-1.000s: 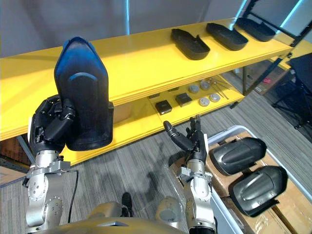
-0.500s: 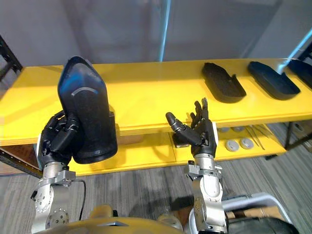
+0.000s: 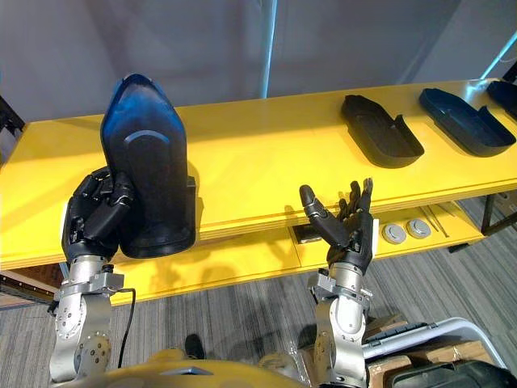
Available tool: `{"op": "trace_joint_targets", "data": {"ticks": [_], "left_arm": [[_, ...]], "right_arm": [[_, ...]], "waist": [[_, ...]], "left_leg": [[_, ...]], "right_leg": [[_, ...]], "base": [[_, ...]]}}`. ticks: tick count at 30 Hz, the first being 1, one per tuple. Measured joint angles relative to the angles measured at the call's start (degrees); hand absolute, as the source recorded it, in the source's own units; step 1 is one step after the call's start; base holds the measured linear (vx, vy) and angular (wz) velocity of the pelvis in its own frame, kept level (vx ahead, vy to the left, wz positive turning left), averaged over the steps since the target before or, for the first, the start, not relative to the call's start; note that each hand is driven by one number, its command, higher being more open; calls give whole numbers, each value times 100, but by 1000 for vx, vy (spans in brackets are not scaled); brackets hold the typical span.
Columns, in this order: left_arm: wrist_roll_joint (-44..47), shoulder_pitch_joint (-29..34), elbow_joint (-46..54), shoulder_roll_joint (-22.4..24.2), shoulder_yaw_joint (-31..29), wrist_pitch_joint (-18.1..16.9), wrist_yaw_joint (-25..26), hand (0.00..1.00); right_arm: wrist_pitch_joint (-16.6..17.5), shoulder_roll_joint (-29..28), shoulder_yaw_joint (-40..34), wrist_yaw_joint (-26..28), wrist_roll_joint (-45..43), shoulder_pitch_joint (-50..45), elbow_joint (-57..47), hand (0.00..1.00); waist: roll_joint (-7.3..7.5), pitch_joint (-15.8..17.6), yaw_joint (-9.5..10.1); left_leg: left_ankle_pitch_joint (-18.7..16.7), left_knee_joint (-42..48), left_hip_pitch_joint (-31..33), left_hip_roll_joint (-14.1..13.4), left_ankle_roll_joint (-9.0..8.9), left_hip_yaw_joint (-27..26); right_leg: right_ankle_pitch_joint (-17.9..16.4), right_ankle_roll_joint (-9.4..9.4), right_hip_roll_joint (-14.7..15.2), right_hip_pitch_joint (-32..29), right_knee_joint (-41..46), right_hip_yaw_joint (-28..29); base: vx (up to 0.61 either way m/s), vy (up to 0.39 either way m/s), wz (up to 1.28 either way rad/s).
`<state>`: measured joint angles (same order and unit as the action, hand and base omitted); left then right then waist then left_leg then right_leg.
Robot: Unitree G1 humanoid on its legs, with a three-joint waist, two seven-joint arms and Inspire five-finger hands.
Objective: Walk over and take three plastic housings, then place them on the shelf
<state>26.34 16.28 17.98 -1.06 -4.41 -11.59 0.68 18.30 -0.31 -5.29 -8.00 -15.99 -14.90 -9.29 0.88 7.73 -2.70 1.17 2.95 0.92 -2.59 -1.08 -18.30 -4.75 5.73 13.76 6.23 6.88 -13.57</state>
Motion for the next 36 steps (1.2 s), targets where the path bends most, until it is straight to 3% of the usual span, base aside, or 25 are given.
{"op": "trace_joint_targets", "data": {"ticks": [8,12,18,23,27,36], "left_arm": [[300,-590,26,-103,249,664,-17,0],[487,-1111,-113,-355,346,891,408,0],[474,-2114,-1105,-460,83,942,1444,0],[515,-3113,-2858,-786,-355,1125,2183,0],[807,-3583,-3626,-911,-605,1198,2318,0],[1521,-4296,-4754,-1082,-316,1606,2259,0]], "right_arm": [[-21,110,156,482,1,9,-410,100],[-43,402,260,832,-2,44,-655,100],[-42,549,358,1276,-23,52,-741,100],[-43,855,644,1824,-126,61,-747,100],[-56,963,766,2117,-126,58,-748,100],[-196,1298,1079,2906,-483,64,-948,100]], "waist": [[-2,-5,-95],[-5,-7,-286],[-96,-53,-575],[-236,-125,-750],[-281,-136,-874],[-406,-201,-1046]], "left_leg": [[155,-367,-278,-13,-13,-304],[172,-451,-446,-7,-9,-590],[247,-658,-707,2,-25,-924],[342,-780,-744,-74,-101,-1175],[405,-781,-742,-133,-93,-1198],[469,-780,-672,-186,-98,-1266]], "right_leg": [[97,23,-68,-88,-42,298],[161,65,-71,-113,-104,577],[174,93,-104,-159,-116,911],[181,123,-197,-333,-105,1115],[182,123,-261,-360,-96,1156],[198,149,-316,-489,10,1250]], "base": [[-5,23,-20],[-18,42,-36],[-52,24,-34],[-55,-8,-23],[-12,-17,-6],[9,-5,-3]]}}
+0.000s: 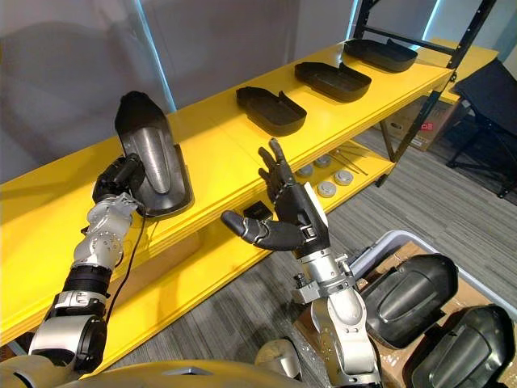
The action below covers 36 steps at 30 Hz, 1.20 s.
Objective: Walk over and take three plastic housings, then place them on the shelf
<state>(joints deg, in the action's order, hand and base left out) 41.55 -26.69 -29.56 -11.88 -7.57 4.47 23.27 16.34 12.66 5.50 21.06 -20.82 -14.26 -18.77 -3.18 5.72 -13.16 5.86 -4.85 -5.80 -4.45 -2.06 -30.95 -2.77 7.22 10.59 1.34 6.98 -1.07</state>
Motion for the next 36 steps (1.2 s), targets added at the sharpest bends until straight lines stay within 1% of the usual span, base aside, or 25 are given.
{"op": "trace_joint_targets", "data": {"ticks": [1,4,7,8,10,12,14,15,17,19,21,23,28,36], "left_arm": [[108,-59,-37,2,63,61,-9,0],[115,-145,-101,2,215,72,-49,0],[287,-493,-121,-42,351,45,-258,0],[342,-588,-86,-52,434,23,-321,0],[399,-671,-39,-60,531,-26,-406,0],[538,-680,66,-65,587,-91,-409,0],[587,-711,86,-93,681,-185,-397,0],[600,-714,90,-98,700,-248,-385,100],[609,-755,95,-102,724,-337,-345,100],[599,-952,75,-151,733,-410,-102,100],[556,-1008,78,-226,728,-479,93,100],[556,-1146,50,-332,724,-521,338,100],[558,-1407,-22,-383,721,-537,743,100],[557,-1450,-54,-392,665,-550,809,100]], "right_arm": [[-28,60,100,103,-29,55,-129,100],[-94,152,401,240,-57,457,-257,100],[-196,227,724,264,-253,972,-257,100],[-238,259,860,255,-251,1142,-257,100],[-336,316,1012,205,-246,1310,-256,100],[-364,318,1142,73,-210,1410,-256,100],[-369,316,1219,-86,-208,1471,-256,100],[-369,312,1256,-208,-202,1516,-256,100],[-368,287,1283,-379,-195,1520,-256,100],[-368,276,1313,-563,-182,1520,-254,100],[-368,277,1310,-652,-128,1515,-252,100],[-364,276,1293,-679,-68,1514,-252,100],[-362,275,1307,-673,-17,1467,-253,100],[-359,214,1322,-669,-20,1252,-253,100]], "waist": [[-7,4,-15],[-29,58,-76],[-102,339,5],[-148,458,43],[-206,598,51],[-214,660,84],[-186,705,96],[-149,737,97],[-132,752,105],[-108,891,94],[-89,949,61],[-76,1020,43],[-17,1139,30],[20,1176,29]], "left_leg": [[22,0,79,-4,8,14],[78,1,290,-13,38,67],[170,0,500,-11,35,180],[215,-1,587,-12,41,248],[275,-2,672,-15,62,377],[308,-2,741,-18,64,416],[329,-1,770,-21,63,472],[331,-1,771,-16,62,483],[342,-1,834,-16,63,505],[372,1,860,-11,92,541],[380,2,884,-12,100,541],[394,3,924,-13,112,525],[400,3,921,-25,115,476],[401,1,887,-27,117,411]], "right_leg": [[1,2,-6,-76,17,-2],[-13,4,-11,-321,167,-16],[-80,-5,5,-558,324,-76],[-90,2,21,-644,399,-132],[-103,9,40,-672,443,-229],[-123,5,47,-751,515,-268],[-138,5,57,-763,548,-332],[-162,4,67,-795,600,-335],[-162,6,68,-828,601,-351],[-155,13,73,-841,616,-367],[-153,12,73,-875,632,-365],[-148,13,71,-946,673,-351],[-128,44,58,-977,689,-316],[-106,87,51,-978,680,-253]], "base": [[-21,-3,5],[-43,-2,12],[-90,4,20],[-92,1,28],[-72,4,30],[-35,-2,18],[-6,-11,13],[-15,-8,6],[2,-7,7],[27,-5,8],[0,0,0],[0,0,0],[19,-20,-4],[10,-7,-3]]}}
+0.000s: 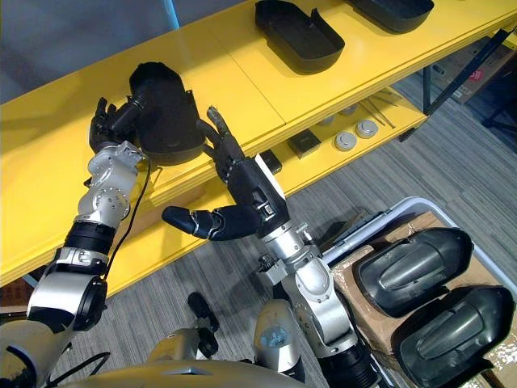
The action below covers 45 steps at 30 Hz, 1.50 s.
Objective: Walk over and take three plastic housings, then place them on the shelf
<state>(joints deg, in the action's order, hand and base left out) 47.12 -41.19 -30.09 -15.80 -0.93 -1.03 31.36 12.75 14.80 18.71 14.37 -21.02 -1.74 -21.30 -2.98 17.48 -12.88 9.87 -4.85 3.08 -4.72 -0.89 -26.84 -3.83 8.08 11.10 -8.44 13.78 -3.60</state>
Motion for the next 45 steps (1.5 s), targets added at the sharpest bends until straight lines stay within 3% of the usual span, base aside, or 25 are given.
{"op": "trace_joint_targets", "data": {"ticks": [4,8,13,21,26,29,32,34,38,40,41,45], "left_arm": [[-122,-114,-145,-8,3,-14,192,100],[-794,-118,-172,-8,11,35,407,100],[-1387,-117,-179,-153,-4,366,666,100],[-1490,275,29,-284,-207,522,91,100],[-1891,1159,1129,-339,-511,488,-90,100],[-2095,2041,2228,-324,-632,263,-223,100],[-2094,3124,3414,-124,-756,-237,-441,100],[-2111,4062,4385,329,-799,-777,-802,100],[-2522,5095,4995,873,-921,-1510,-1060,100],[-2737,5513,5154,1132,-1001,-1674,-1104,100],[-2724,6194,5451,1492,-907,-2047,-1937,100],[-2724,6194,5451,1493,-907,-2047,-1936,100]], "right_arm": [[13,-2,0,1,0,-65,0,100],[13,-4,-1,3,0,-260,0,100],[60,-6,-10,-24,9,-545,1,100],[132,-105,-291,-1024,518,-635,334,100],[163,-106,-494,-1463,687,-639,629,100],[162,-101,-578,-1567,726,-643,706,100],[162,-101,-669,-1562,720,-651,708,100],[164,-112,-854,-1530,707,-676,709,100],[164,-260,-1289,-1355,669,-784,710,100],[164,-377,-1494,-1287,612,-941,709,100],[164,-672,-1890,-1270,146,-1312,709,100],[164,-673,-1887,-1270,146,-1312,709,100]], "waist": [[55,29,-15],[62,26,-128],[52,-4,-150],[47,-404,13],[-19,-666,170],[-32,-803,346],[-32,-961,520],[-10,-1062,692],[-7,-1122,866],[6,-1201,895],[197,-1399,993],[221,-1395,997]], "left_leg": [[-4,-3,-69,-2,-4,-22],[-7,-6,-84,4,-3,-13],[-2,-5,-197,-28,7,-19],[4,0,-237,-40,11,204],[2,-6,-273,-32,7,359],[-13,-22,-297,-26,-17,479],[-53,-23,-291,-12,-74,595],[-54,-24,-286,17,-74,703],[-35,-26,-282,30,-87,865],[-31,-27,-251,30,-94,914],[2,-27,-163,18,-145,1104],[2,-26,-163,17,-145,1106]], "right_leg": [[8,12,-23,76,-48,27],[30,15,-37,148,-152,19],[173,-6,-96,371,-422,5],[291,-50,-124,703,-741,-237],[276,-69,-119,871,-854,-398],[245,-114,-115,980,-938,-528],[244,-116,-109,1079,-1007,-648],[243,-117,-92,1182,-1083,-777],[226,-137,-94,1295,-1109,-934],[225,-137,-99,1311,-1136,-1003],[211,-157,-133,1364,-1190,-1173],[212,-159,-133,1364,-1188,-1175]], "base": [[11,-7,-4],[8,0,0],[44,-4,-3],[53,-6,12],[-6,12,14],[-20,14,20],[15,7,21],[31,9,23],[15,8,21],[6,3,9],[6,1,6],[0,0,0]]}}
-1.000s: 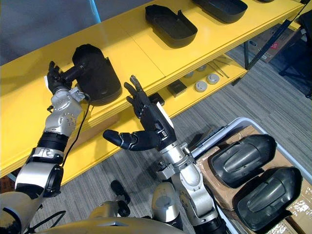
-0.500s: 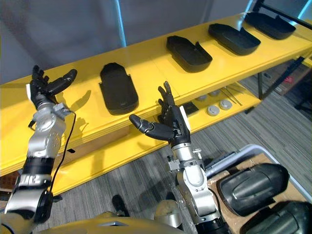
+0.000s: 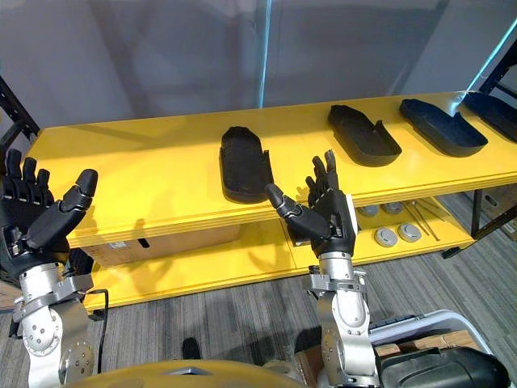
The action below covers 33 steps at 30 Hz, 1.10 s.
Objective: Walk over and take three plastic housings, then place them on the shelf
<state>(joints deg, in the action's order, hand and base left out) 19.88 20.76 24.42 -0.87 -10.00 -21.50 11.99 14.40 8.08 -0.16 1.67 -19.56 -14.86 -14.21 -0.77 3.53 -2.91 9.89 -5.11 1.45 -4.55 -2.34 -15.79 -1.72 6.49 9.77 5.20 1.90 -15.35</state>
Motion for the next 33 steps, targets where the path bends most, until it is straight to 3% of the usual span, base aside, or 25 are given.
{"op": "trace_joint_targets", "data": {"ticks": [10,19,33], "left_arm": [[-260,-162,0,-27,-230,87,-12,100],[-251,-312,177,-40,-391,181,-366,100],[-231,-212,366,-37,-461,292,-441,100]], "right_arm": [[-8,4,289,331,14,336,428,100],[-289,76,536,1116,121,701,485,100],[-232,120,545,1559,550,153,-715,100]], "waist": [[104,86,127],[147,264,276],[269,343,136]], "left_leg": [[-1,18,-62,-3,-2,-61],[-25,21,-55,-4,-16,-59],[-153,24,-96,-12,-57,-278]], "right_leg": [[4,-2,8,2,15,38],[0,-6,4,2,-10,37],[-8,-18,2,-62,-89,254]], "base": [[0,0,-4],[0,0,0],[25,5,-7]]}}
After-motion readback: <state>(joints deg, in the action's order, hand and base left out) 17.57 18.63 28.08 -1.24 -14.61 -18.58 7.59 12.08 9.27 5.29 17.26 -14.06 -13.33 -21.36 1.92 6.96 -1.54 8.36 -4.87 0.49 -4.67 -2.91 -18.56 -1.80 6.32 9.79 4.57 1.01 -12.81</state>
